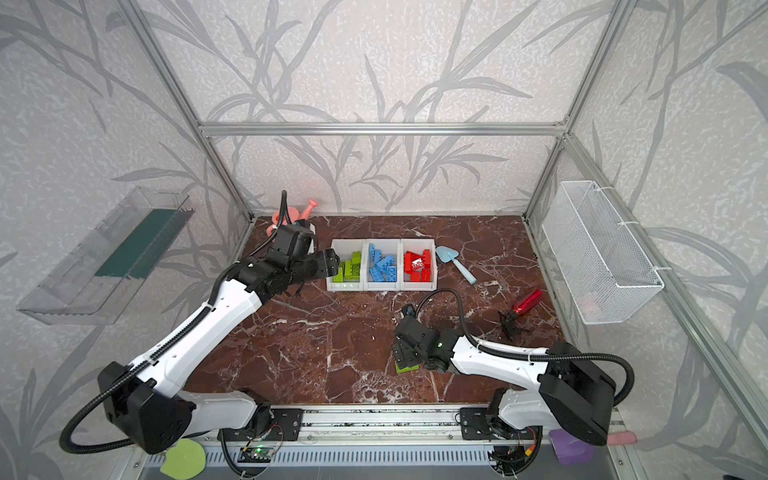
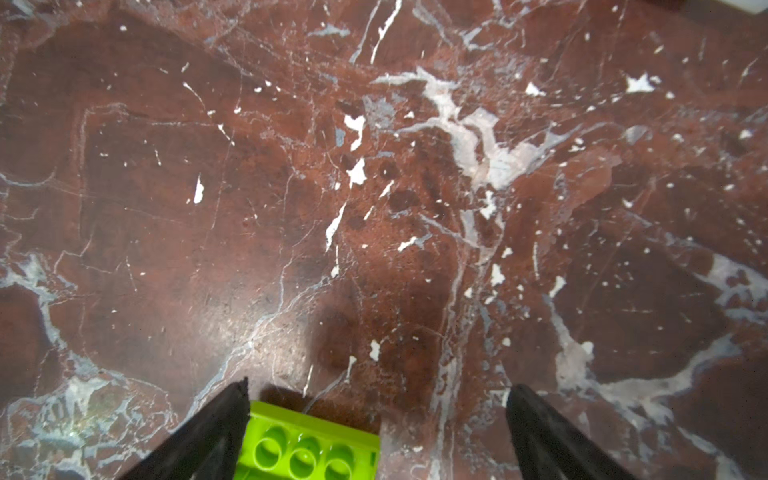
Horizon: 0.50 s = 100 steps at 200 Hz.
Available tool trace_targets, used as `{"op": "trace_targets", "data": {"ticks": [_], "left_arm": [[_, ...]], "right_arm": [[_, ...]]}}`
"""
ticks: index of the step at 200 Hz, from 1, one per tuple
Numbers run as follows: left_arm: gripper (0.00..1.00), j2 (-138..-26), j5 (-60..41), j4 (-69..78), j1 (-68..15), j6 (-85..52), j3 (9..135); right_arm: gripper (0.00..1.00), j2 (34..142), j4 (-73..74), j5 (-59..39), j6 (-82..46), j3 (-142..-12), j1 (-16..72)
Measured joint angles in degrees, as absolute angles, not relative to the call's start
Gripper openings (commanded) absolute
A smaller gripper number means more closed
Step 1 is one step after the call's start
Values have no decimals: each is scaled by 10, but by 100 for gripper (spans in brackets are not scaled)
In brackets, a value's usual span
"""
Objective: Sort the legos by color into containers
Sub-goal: 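Grasp the last lime-green brick with the right gripper while the left gripper withdraws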
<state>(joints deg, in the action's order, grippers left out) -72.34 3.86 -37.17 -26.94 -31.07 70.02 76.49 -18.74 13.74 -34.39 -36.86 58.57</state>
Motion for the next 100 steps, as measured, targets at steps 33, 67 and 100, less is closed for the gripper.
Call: {"op": "trace_targets", "data": {"ticks": [33,67,100], "left_arm": [[89,-649,42,-373,-277,-316,645],[89,-591,43,-376,-277,-316,611],[89,-566,44,-381,-277,-316,595]], "right_arm": [[98,802,-194,141,-378,-378,620],[93,822,-202,141,-406,-378,636],[83,824,-207,139,-425,-378,649]]}}
